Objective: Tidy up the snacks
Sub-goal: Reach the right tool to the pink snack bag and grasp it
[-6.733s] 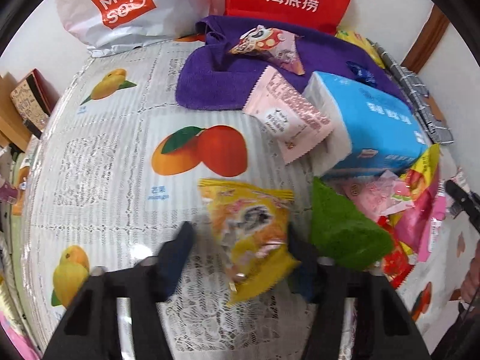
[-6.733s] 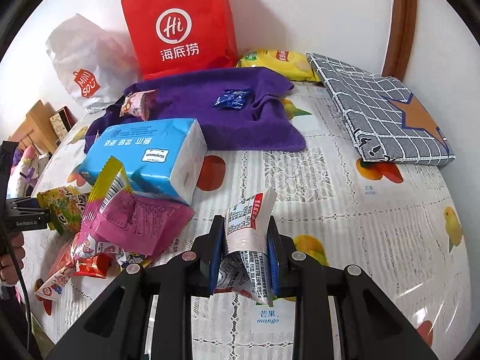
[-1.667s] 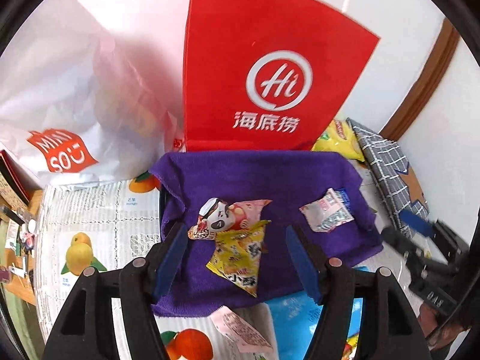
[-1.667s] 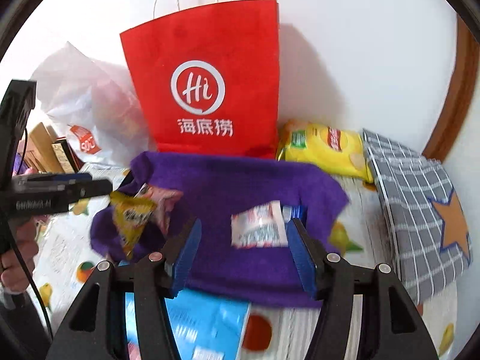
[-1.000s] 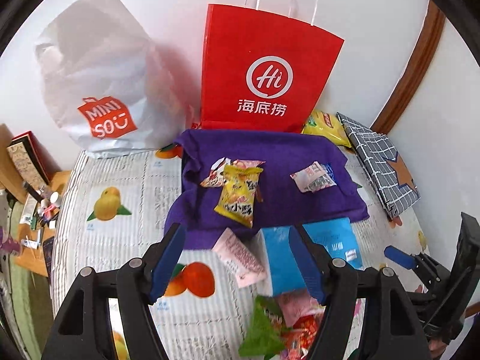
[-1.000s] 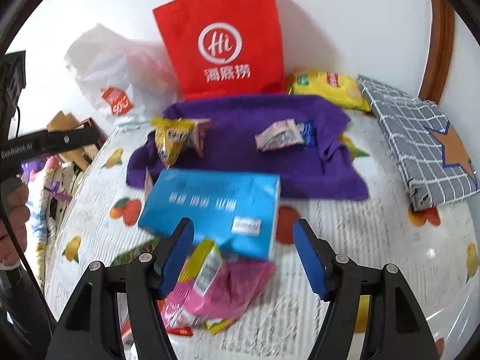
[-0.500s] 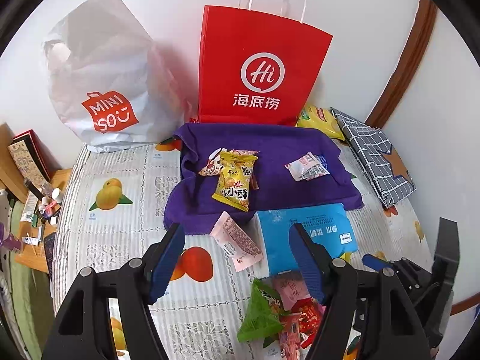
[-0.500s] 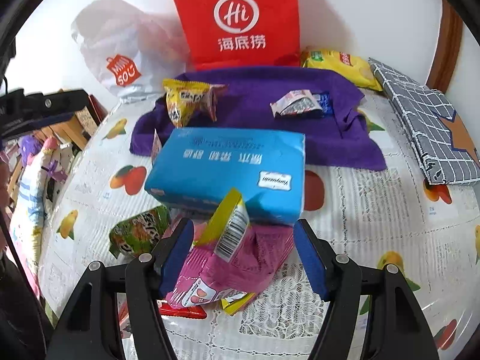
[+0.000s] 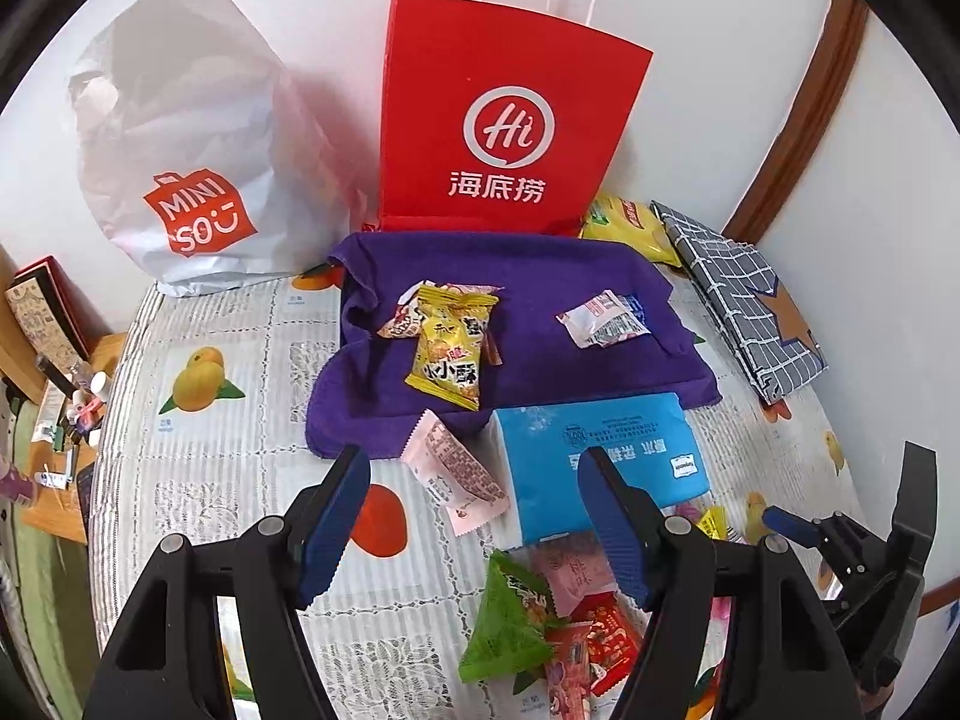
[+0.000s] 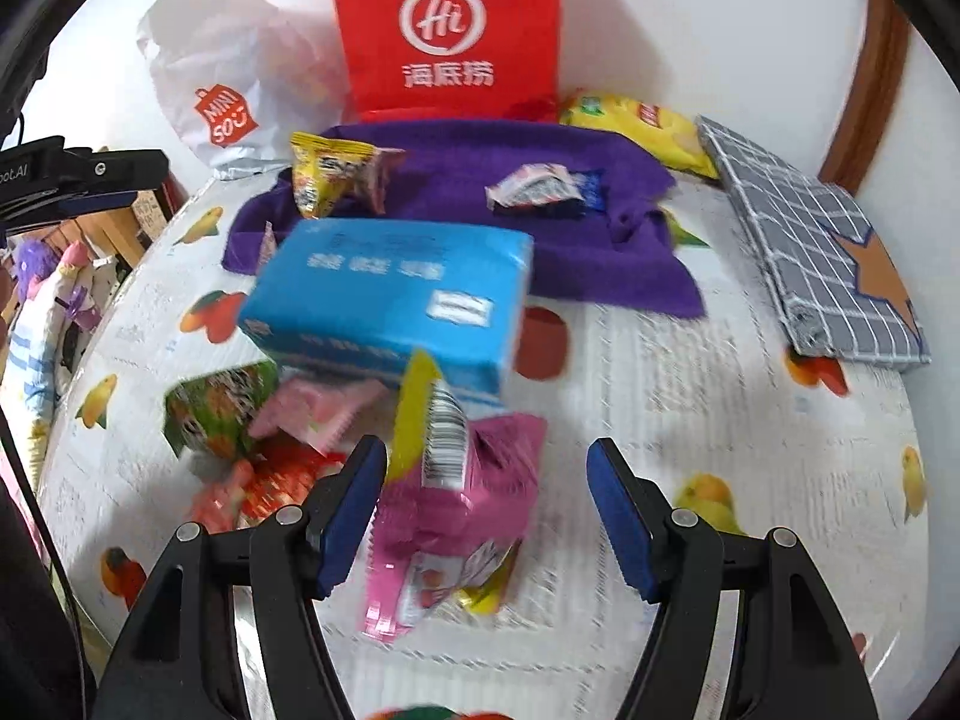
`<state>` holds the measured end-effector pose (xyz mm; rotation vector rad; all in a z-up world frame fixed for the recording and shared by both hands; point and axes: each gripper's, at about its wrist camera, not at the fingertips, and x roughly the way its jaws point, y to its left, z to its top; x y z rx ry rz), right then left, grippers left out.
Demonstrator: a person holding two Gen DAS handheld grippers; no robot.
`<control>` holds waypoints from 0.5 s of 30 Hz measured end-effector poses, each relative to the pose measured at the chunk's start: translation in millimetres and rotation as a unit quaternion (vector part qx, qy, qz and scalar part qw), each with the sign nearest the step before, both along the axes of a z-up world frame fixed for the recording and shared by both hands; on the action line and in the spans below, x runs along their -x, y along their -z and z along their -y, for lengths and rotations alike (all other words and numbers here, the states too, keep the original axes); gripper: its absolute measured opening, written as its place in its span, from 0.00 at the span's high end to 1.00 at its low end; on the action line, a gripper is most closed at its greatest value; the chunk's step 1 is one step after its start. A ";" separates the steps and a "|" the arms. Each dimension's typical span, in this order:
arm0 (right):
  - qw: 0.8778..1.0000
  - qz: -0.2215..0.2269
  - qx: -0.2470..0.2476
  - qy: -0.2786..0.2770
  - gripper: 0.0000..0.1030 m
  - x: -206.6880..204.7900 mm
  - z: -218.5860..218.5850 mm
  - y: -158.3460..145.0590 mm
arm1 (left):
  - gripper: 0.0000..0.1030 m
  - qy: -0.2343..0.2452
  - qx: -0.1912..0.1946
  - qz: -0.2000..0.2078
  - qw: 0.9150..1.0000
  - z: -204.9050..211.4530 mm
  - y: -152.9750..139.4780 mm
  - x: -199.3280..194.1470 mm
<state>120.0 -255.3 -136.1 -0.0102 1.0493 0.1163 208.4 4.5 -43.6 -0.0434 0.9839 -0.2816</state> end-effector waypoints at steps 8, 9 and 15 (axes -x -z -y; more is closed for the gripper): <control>0.999 -0.013 -0.029 -0.004 0.33 1.2 11.3 21.4 | 0.32 0.001 -0.010 -0.009 1.000 3.2 10.2 0.6; 0.999 -0.013 -0.030 -0.006 0.33 -0.4 9.8 23.4 | 0.32 -0.001 -0.011 -0.011 1.000 2.2 11.9 0.4; 0.999 -0.024 -0.017 -0.018 0.38 -11.3 -1.3 41.2 | 0.32 -0.024 -0.017 -0.033 0.999 -12.6 31.0 -6.7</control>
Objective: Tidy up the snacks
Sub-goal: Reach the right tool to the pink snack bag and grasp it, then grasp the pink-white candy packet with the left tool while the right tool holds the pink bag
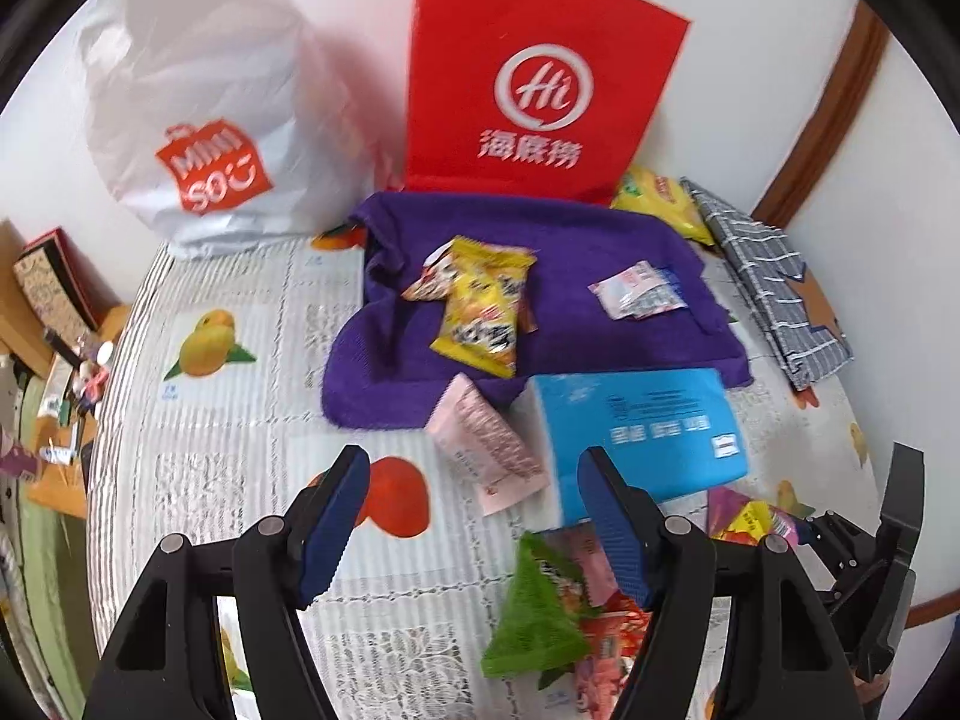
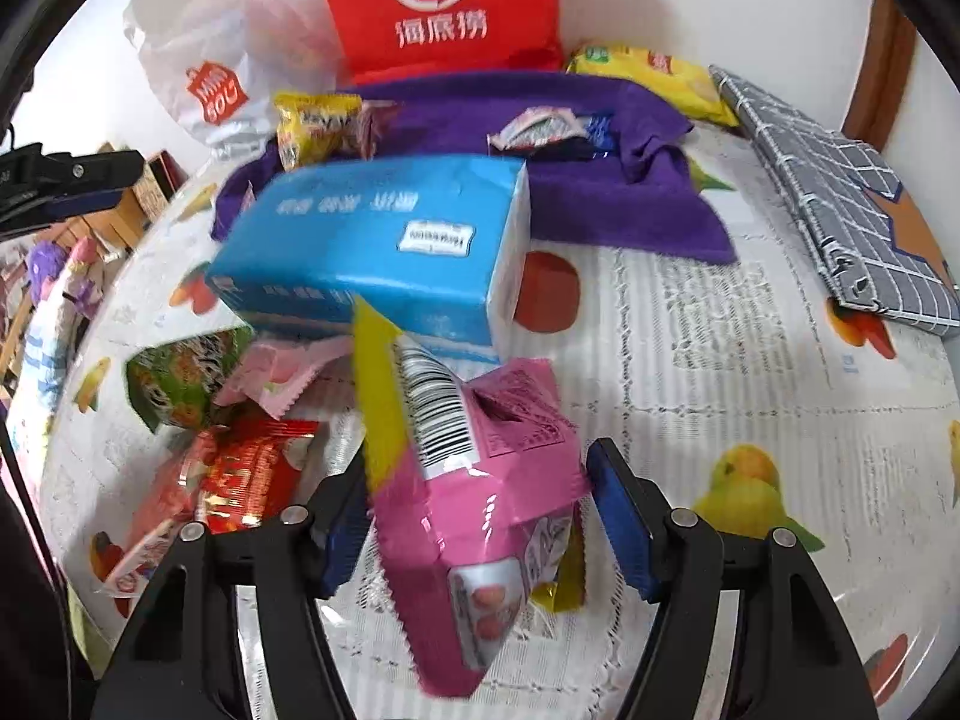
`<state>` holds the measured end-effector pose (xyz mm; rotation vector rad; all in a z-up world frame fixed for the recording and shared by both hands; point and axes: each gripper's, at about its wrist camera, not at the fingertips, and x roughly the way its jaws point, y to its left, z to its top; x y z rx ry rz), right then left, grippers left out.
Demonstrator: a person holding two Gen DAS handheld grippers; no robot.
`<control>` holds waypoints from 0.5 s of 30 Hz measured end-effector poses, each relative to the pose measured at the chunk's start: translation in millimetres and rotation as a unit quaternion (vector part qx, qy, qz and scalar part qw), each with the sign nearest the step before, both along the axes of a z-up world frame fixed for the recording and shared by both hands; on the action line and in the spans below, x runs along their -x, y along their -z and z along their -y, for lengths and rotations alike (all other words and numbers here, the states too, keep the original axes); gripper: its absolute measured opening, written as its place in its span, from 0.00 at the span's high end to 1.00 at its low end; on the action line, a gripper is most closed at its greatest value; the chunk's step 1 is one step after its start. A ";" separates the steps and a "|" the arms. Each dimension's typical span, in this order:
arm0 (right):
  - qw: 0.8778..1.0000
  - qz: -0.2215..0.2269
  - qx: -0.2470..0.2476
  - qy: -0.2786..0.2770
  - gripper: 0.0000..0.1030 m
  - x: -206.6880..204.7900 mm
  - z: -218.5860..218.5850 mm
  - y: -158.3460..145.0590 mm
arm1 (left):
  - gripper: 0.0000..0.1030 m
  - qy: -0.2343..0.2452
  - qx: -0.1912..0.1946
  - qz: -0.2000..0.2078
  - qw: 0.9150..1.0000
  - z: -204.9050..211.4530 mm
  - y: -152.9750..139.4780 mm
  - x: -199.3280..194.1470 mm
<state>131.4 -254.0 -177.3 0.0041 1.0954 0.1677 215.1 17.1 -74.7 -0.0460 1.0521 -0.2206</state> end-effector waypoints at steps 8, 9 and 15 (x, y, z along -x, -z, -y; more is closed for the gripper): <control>0.999 0.028 -0.007 0.018 0.45 3.9 17.0 -10.4 | 0.32 -0.026 0.011 -0.032 0.999 -16.4 32.5 -15.5; 0.999 0.030 -0.007 0.020 0.45 3.4 19.4 -11.9 | 0.32 -0.027 0.011 -0.033 0.999 -16.5 35.1 -17.6; 0.999 0.042 -0.006 0.030 0.45 -1.7 31.4 -21.9 | 0.32 -0.030 0.018 -0.042 0.999 -13.2 48.2 -34.0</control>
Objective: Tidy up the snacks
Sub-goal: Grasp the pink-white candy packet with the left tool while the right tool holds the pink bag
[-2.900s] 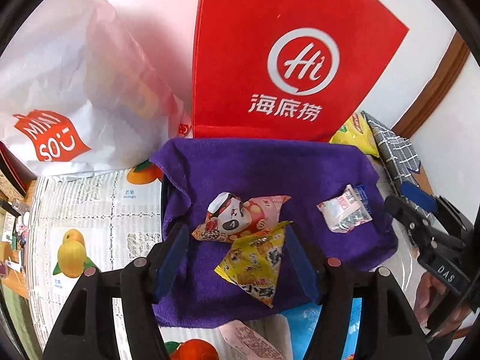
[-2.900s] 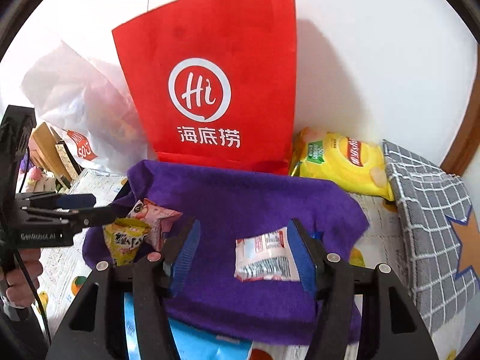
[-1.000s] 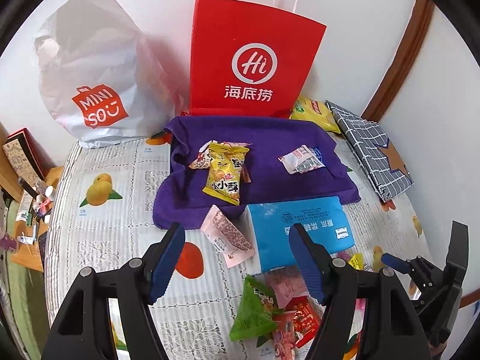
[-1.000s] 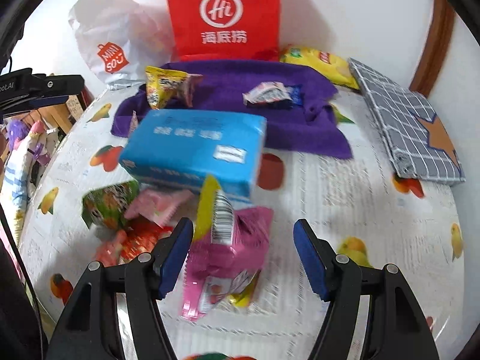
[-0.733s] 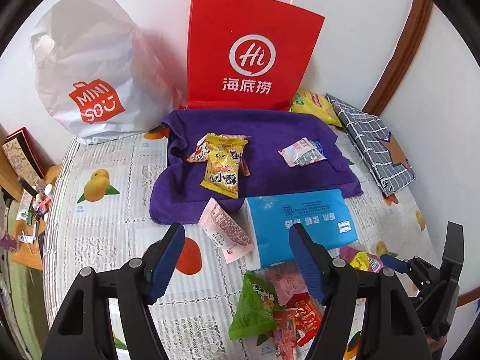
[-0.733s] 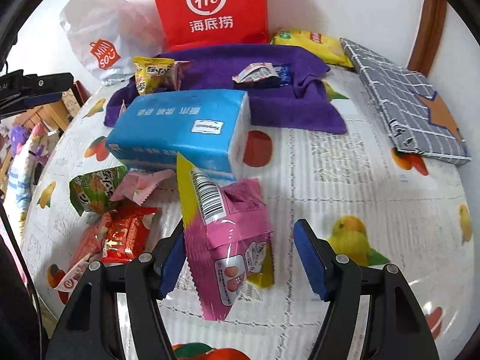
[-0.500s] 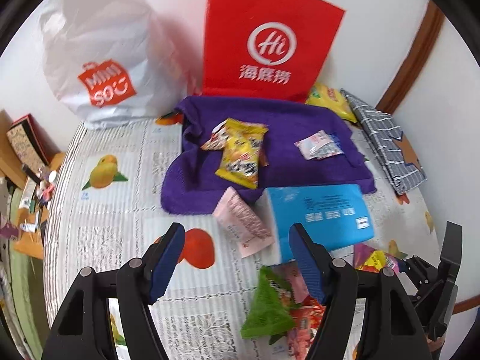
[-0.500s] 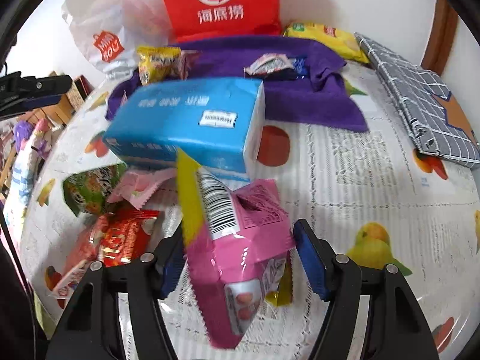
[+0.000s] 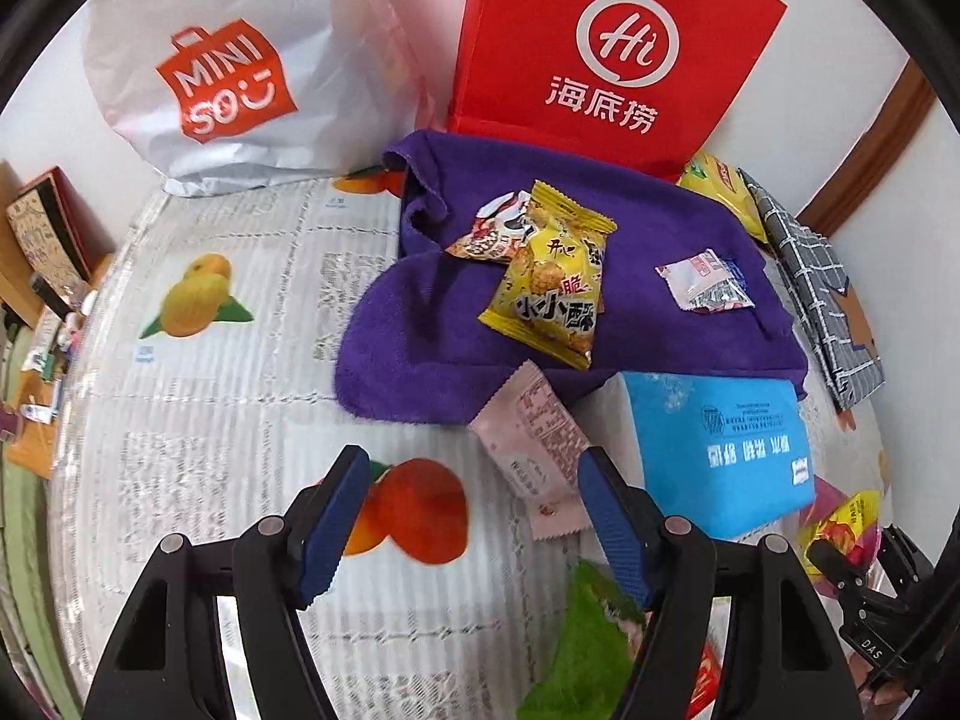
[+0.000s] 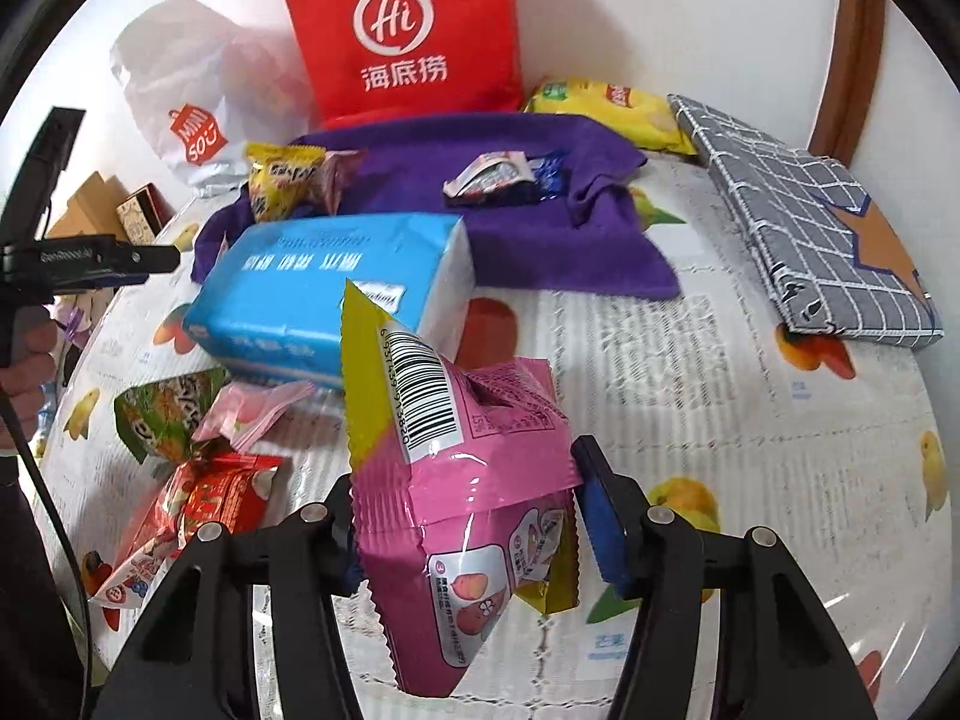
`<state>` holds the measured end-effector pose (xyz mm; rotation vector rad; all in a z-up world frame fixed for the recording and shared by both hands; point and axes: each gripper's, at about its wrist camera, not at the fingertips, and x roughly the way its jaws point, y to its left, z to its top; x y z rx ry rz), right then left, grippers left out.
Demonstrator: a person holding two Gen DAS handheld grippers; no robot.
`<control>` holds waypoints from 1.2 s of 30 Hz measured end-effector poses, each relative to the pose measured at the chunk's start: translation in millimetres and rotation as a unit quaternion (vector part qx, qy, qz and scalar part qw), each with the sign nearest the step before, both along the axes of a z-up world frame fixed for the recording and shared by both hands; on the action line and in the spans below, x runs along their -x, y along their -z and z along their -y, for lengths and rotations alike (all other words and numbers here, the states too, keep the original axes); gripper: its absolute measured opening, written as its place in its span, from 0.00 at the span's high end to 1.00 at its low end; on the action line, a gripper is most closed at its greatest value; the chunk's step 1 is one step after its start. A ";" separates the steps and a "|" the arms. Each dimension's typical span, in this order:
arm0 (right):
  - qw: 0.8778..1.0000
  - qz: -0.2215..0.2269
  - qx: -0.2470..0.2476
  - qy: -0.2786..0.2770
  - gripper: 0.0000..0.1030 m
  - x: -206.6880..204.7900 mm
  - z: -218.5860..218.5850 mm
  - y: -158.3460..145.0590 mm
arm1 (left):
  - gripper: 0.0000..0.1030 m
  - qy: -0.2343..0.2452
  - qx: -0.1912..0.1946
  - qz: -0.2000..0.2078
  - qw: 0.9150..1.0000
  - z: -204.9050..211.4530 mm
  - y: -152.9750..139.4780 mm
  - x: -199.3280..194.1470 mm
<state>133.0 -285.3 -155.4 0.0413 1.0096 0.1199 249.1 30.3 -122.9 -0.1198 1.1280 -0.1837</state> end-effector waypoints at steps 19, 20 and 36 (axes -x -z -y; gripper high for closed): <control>1.000 0.006 0.002 0.011 0.45 -16.5 10.8 -2.0 | 0.33 0.012 0.008 -0.027 1.000 17.5 24.3 -31.4; 1.000 0.006 0.002 0.011 0.45 -17.1 10.9 -1.3 | 0.33 0.013 0.008 -0.028 0.999 17.9 25.0 -32.5; 1.000 0.007 -0.002 0.007 0.45 -20.8 6.6 1.2 | 0.52 0.008 0.020 -0.042 0.999 -1.7 33.8 -21.3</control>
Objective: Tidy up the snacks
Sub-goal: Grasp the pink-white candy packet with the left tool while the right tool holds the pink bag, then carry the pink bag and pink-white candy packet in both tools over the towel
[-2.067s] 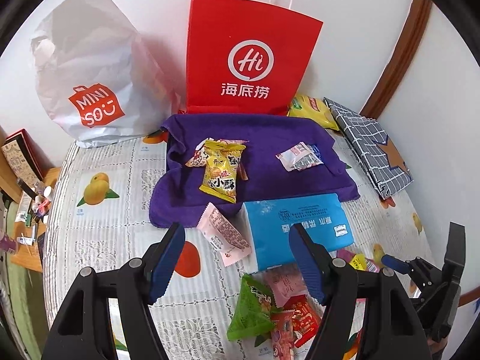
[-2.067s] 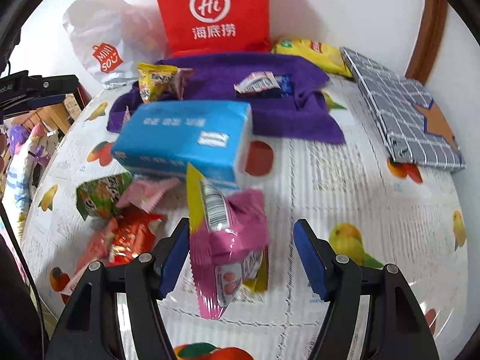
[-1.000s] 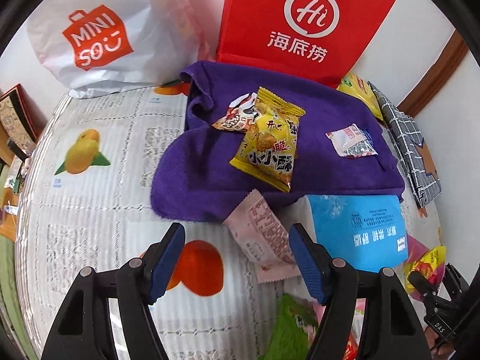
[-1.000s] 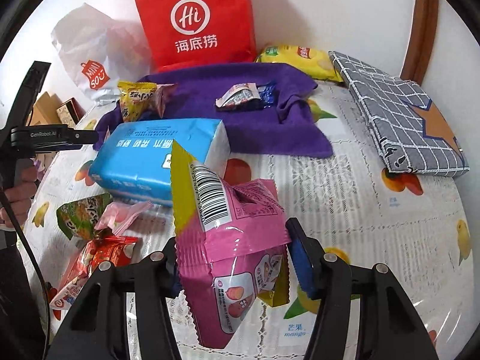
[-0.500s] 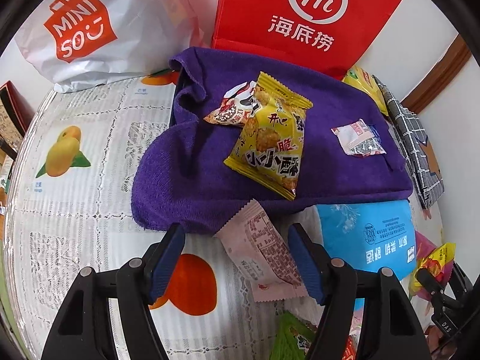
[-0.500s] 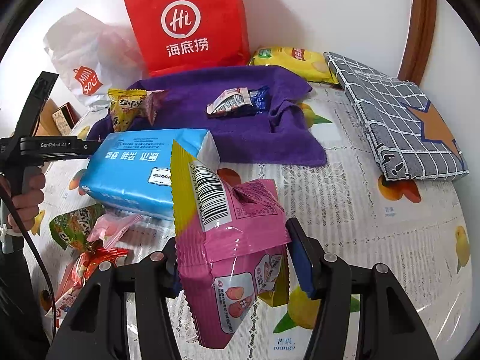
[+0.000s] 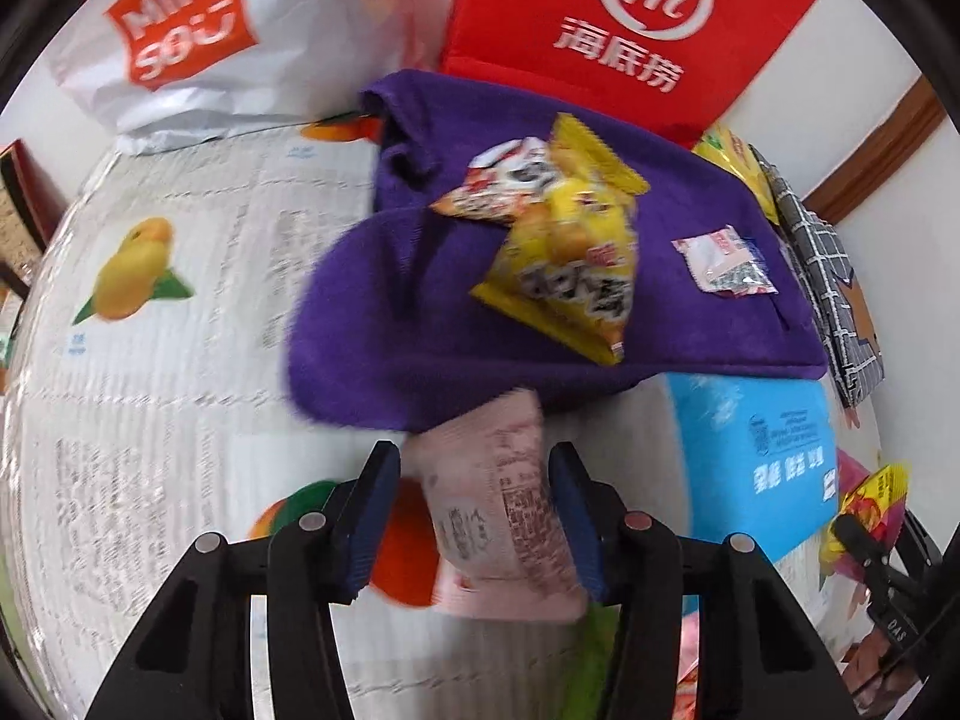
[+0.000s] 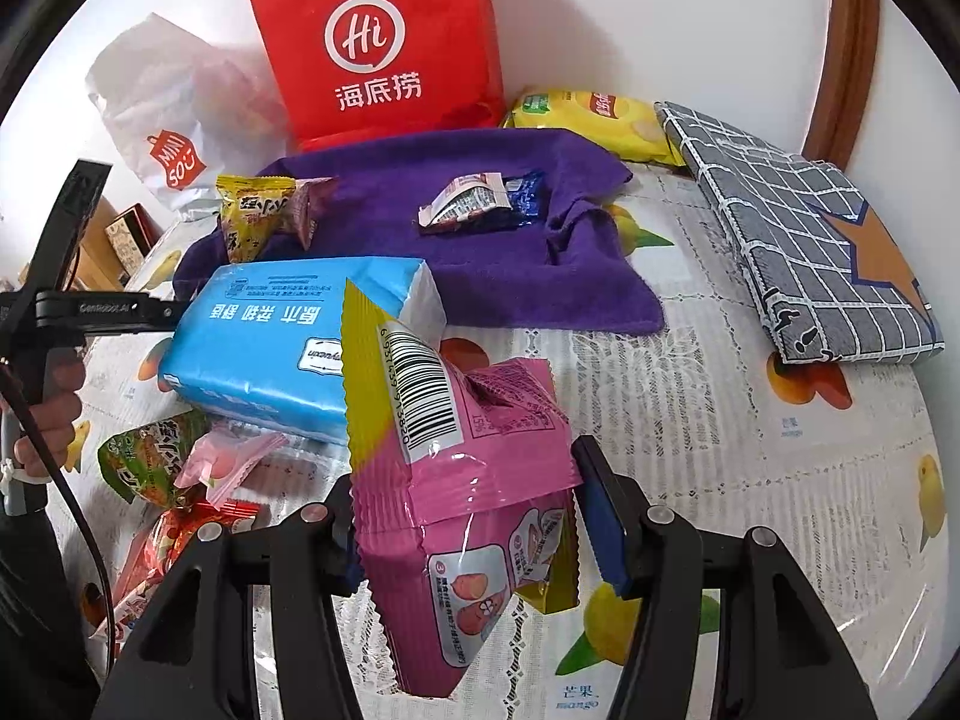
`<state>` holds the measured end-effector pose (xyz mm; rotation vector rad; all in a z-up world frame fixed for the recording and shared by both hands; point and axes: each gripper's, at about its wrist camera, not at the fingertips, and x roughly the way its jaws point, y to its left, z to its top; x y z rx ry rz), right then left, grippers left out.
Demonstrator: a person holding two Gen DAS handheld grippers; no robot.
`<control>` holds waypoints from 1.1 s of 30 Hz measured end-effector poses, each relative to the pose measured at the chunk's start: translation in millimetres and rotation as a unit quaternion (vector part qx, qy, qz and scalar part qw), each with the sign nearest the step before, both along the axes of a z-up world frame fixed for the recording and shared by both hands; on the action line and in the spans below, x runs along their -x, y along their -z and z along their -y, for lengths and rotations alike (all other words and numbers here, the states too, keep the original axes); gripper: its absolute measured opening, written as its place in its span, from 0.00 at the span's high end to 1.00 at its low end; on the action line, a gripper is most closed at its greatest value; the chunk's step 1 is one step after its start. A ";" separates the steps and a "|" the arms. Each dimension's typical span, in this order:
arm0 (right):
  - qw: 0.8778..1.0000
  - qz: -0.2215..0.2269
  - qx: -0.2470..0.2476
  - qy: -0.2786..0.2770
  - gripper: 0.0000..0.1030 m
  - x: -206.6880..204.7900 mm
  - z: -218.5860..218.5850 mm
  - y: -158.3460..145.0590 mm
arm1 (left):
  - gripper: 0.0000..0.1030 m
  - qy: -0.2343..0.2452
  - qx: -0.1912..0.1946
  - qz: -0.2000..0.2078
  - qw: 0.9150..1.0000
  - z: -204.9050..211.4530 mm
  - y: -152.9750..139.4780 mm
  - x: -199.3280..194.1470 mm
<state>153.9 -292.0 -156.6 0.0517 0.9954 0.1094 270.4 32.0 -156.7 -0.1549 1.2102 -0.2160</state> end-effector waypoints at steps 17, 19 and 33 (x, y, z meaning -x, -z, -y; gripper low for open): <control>1.000 -0.001 0.000 -0.006 0.45 4.3 -7.8 3.1 | 0.46 0.015 -0.111 0.017 0.994 10.1 18.7 20.3; 1.000 0.000 -0.002 -0.005 0.45 6.2 -7.3 3.0 | 0.60 0.021 -0.108 0.024 0.994 11.4 16.7 24.6; 0.999 0.036 -0.010 -0.005 0.45 25.4 -11.1 -25.2 | 0.67 0.020 -0.078 0.036 0.996 6.6 -12.6 67.3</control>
